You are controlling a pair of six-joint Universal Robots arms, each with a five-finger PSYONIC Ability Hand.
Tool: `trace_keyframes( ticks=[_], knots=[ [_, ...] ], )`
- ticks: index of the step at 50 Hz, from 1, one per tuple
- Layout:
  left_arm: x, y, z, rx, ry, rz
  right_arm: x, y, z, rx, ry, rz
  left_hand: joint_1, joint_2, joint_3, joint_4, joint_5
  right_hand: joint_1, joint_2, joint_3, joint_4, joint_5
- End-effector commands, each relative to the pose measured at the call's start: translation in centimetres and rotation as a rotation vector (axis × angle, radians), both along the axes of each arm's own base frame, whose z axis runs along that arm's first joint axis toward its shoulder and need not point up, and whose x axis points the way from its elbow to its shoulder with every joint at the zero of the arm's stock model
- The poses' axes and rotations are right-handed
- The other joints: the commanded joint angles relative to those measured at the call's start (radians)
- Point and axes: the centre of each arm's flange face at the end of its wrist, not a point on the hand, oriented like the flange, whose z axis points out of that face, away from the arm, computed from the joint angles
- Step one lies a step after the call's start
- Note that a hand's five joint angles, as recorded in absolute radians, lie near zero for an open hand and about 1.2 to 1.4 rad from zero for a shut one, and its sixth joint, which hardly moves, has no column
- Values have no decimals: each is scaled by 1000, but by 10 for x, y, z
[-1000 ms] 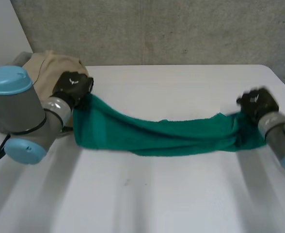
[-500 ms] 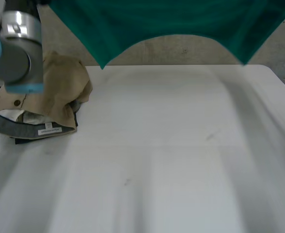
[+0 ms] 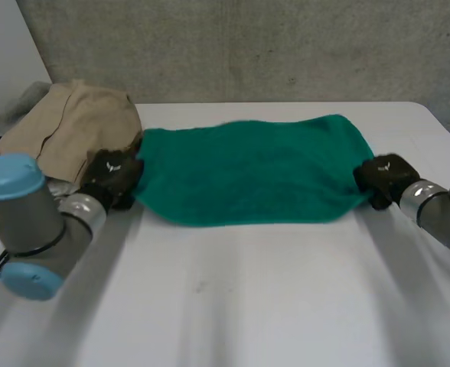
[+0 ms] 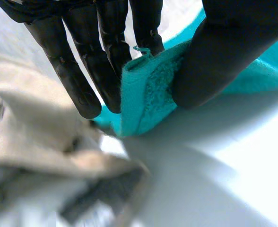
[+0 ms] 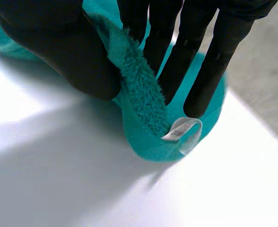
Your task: Fold the laundry.
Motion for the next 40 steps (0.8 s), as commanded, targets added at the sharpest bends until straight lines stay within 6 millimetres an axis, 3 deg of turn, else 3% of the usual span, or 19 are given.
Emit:
trace_keyframes(
  ticks=[1, 5, 9, 13, 25, 29, 34, 35, 36, 37, 39, 40],
  knots=[
    [27, 57, 16, 258, -186, -3, -33, 42, 27, 278, 151, -59, 223, 197, 202, 192, 246, 278, 216, 205, 186, 198],
    [44, 83, 24, 384, -320, -47, -55, 73, 33, 458, 299, -42, 223, 197, 202, 192, 246, 278, 216, 205, 186, 198],
    [49, 91, 26, 449, -389, -111, -59, 73, 32, 404, 373, 29, 223, 197, 202, 192, 246, 278, 216, 205, 186, 198],
    [42, 67, 27, 376, -369, -109, -55, 51, 33, 275, 316, -24, 223, 197, 202, 192, 246, 278, 216, 205, 186, 198],
    [-22, -59, 21, -32, -184, 80, -24, -47, 11, -175, 104, -147, 223, 197, 202, 192, 246, 278, 216, 205, 186, 198],
    [-36, -80, 4, -55, -193, 101, -18, -71, 4, -268, 76, -193, 223, 197, 202, 192, 246, 278, 216, 205, 186, 198],
    [-54, -92, -7, -96, -185, 62, -9, -87, -8, -307, 87, -217, 223, 197, 202, 192, 246, 278, 216, 205, 186, 198],
    [-57, -93, -8, -102, -178, 56, -8, -89, -12, -309, 93, -220, 174, 148, 153, 143, 197, -28, -90, -100, -120, -108],
    [-59, -94, -8, -108, -174, 46, -8, -91, -14, -313, 98, -228, -53, -79, -74, -84, -30, -467, -529, -539, -559, -547],
    [-63, -95, -10, -120, -173, 30, -7, -94, -19, -317, 113, -244, -587, -613, -608, -618, -564, -944, -1006, -1016, -1036, -1024],
    [-69, -93, -11, -126, -169, 16, -7, -96, -21, -324, 127, -265, -999, -1024, -1019, -1029, -975, -944, -1006, -1016, -1036, -1024],
    [-71, -91, -11, -129, -167, 11, -8, -98, -21, -327, 130, -280, -999, -1024, -1019, -1029, -975, -944, -1006, -1016, -1036, -1024]
  ],
)
